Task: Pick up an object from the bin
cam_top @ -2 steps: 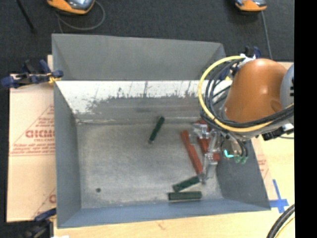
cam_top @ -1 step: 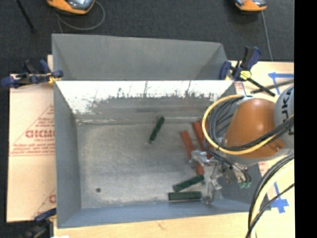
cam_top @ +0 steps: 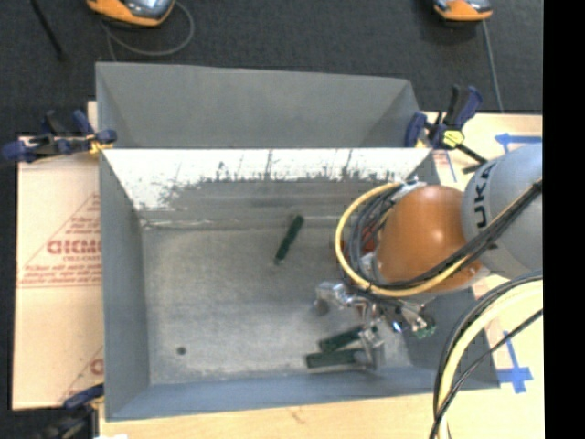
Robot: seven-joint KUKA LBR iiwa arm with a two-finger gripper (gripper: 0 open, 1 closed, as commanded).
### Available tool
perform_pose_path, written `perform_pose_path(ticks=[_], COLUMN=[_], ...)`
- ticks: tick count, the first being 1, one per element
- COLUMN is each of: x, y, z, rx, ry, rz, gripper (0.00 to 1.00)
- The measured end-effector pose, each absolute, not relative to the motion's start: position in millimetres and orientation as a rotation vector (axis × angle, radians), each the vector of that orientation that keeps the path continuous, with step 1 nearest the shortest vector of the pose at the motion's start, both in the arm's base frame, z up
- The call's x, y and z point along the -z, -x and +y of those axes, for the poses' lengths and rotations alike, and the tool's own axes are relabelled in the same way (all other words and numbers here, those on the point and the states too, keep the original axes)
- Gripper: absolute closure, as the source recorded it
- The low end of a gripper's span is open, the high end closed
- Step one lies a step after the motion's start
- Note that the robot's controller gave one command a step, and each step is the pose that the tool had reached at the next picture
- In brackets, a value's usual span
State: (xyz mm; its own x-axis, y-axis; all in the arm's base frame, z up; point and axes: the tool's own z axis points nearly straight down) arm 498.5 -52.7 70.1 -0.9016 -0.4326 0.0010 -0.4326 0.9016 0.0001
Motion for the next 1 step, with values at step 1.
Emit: perform_pose_path(ticks=[1], x=[-72.9], y=[-499.4], z=[-53.6], rx=[-0.003], ry=[-0.698], rz=[-3.064], gripper=[1.00])
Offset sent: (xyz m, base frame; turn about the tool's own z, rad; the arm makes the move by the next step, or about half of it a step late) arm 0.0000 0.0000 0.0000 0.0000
